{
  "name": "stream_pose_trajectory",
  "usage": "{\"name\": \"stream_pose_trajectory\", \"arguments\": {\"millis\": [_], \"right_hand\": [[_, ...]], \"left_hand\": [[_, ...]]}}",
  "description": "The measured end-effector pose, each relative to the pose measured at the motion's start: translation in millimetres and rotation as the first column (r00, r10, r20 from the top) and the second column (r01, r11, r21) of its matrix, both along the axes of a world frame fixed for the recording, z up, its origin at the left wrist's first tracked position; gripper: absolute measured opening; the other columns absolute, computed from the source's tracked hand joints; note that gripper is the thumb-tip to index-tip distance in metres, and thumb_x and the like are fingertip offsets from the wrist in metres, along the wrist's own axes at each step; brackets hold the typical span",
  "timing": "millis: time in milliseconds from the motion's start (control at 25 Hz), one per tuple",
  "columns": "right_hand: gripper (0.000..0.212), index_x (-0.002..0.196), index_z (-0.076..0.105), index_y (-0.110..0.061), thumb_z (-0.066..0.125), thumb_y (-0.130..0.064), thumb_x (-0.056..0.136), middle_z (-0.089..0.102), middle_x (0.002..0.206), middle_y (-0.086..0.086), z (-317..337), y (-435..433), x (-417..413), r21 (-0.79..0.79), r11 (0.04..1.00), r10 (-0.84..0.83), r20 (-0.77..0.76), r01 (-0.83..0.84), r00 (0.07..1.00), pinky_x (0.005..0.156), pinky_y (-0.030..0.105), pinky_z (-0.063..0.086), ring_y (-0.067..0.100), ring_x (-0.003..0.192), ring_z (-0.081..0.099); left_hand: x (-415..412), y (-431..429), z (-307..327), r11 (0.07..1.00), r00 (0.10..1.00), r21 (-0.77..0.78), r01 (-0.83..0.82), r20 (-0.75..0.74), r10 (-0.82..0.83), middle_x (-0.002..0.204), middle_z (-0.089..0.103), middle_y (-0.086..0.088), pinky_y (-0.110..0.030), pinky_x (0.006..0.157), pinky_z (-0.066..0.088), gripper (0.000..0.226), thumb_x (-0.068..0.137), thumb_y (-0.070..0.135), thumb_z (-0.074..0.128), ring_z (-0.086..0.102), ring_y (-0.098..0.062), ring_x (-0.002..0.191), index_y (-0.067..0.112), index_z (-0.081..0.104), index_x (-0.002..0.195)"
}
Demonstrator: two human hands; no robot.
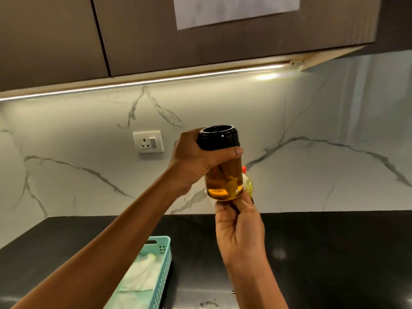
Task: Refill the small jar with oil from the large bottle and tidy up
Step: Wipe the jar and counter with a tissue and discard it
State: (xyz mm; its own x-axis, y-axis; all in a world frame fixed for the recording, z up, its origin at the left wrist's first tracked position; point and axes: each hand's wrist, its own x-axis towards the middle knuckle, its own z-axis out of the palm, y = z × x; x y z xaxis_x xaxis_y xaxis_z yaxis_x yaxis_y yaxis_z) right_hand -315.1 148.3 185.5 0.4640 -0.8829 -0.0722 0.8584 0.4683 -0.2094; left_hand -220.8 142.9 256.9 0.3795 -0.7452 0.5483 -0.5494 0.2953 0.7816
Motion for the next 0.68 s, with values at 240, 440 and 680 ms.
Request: {"name": "stream_pose_trajectory", "arguments": {"millis": [240, 440, 680], "right_hand": [[0.020, 0.093, 0.066, -0.007, 0.048, 0.001, 0.087, 0.073, 0.093, 0.013, 14, 15, -16, -0.095, 0.993, 0.068, -0.049, -0.073, 0.996, 0.070, 0.033, 0.055, 0.023, 0.077, 0.072], [0.028, 0.112, 0.060, -0.007, 0.044, 0.001, 0.091, 0.067, 0.110, 0.016, 23, -4, -26, -0.136, 0.990, 0.018, -0.049, -0.025, 0.999, 0.082, 0.034, 0.053, 0.023, 0.096, 0.067], [0.035, 0.109, 0.061, -0.009, 0.038, 0.010, 0.091, 0.068, 0.109, 0.013, 16, 2, -22, -0.175, 0.973, 0.133, -0.120, -0.153, 0.984, 0.082, 0.031, 0.052, 0.024, 0.101, 0.064]], "left_hand": [[-7, 0, 33, 0.994, 0.995, -0.053, -0.097, 0.006, 0.097, 0.093, 0.069, 0.000, -0.037, 0.083, 0.054, 0.039, 0.055, 0.033, 0.086, 0.063, -0.020, 0.094, 0.025, 0.065, 0.086], [-17, -1, 34, 0.994, 0.996, -0.057, -0.089, -0.004, 0.089, 0.086, 0.068, 0.004, -0.035, 0.080, 0.054, 0.041, 0.048, 0.039, 0.086, 0.064, -0.018, 0.091, 0.027, 0.064, 0.081], [-25, -9, 33, 0.990, 0.992, -0.063, -0.123, 0.003, 0.123, 0.085, 0.068, 0.005, -0.031, 0.077, 0.054, 0.033, 0.057, 0.035, 0.085, 0.064, -0.016, 0.090, 0.027, 0.065, 0.081]]}}
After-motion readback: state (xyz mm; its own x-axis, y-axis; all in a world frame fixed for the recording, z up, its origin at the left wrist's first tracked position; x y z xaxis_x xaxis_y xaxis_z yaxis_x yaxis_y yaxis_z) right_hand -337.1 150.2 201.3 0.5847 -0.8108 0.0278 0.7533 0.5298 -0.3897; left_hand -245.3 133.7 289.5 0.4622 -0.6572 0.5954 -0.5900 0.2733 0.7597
